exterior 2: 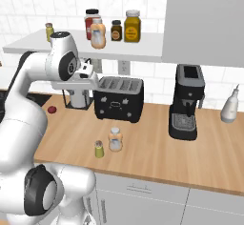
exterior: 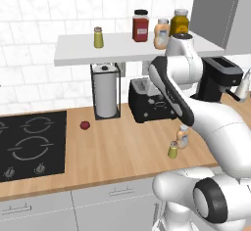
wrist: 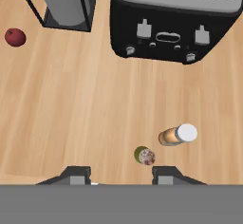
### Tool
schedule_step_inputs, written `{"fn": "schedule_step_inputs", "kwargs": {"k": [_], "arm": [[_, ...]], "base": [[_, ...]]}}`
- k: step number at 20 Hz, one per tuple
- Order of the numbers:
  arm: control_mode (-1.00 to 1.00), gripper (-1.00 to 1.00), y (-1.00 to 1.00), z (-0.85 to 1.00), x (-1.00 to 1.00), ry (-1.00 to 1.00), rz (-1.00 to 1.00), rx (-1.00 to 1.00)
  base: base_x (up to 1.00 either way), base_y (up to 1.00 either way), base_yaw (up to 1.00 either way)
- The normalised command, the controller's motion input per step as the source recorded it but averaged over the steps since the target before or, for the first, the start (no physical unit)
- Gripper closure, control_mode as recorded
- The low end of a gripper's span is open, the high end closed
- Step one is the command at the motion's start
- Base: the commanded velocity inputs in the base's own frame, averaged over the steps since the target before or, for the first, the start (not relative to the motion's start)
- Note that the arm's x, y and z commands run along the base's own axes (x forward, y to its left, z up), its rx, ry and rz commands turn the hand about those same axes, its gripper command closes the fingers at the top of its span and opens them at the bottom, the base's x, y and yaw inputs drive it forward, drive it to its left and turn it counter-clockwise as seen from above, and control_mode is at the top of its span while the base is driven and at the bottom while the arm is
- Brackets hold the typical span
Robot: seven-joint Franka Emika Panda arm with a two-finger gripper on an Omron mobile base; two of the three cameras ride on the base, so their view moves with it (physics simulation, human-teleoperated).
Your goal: Put the shaker and condiment bottle from the counter next to their counterparts in the cabinet.
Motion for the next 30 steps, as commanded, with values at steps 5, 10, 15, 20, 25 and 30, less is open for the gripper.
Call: {"fn": "schedule_step_inputs", "kwargs": {"k": [5, 10, 15, 20, 25, 30], "arm": [[-1.00, -1.00, -0.03, 0.00, -0.07, -0.02, 0.00, 0.00], [-1.00, -1.00, -0.16, 0.00, -0.21, -0.06, 0.03, 0.00], [-1.00, -1.00, -0.19, 0.00, -0.33, -0.11, 0.07, 0.01], [-1.00, -1.00, -0.24, 0.00, -0.40, -0.15, 0.09, 0.02], [-1.00, -1.00, -0.24, -0.01, -0.37, -0.15, 0.11, 0.02], [-1.00, -1.00, -0.27, -0.04, -0.35, -0.14, 0.11, 0.03]], "base": [[0.00, 0.00, 0.00], [0.00, 0.00, 0.00], [0.00, 0.00, 0.00], [0.00, 0.00, 0.00], [0.00, 0.00, 0.00], [0.00, 0.00, 0.00]]}}
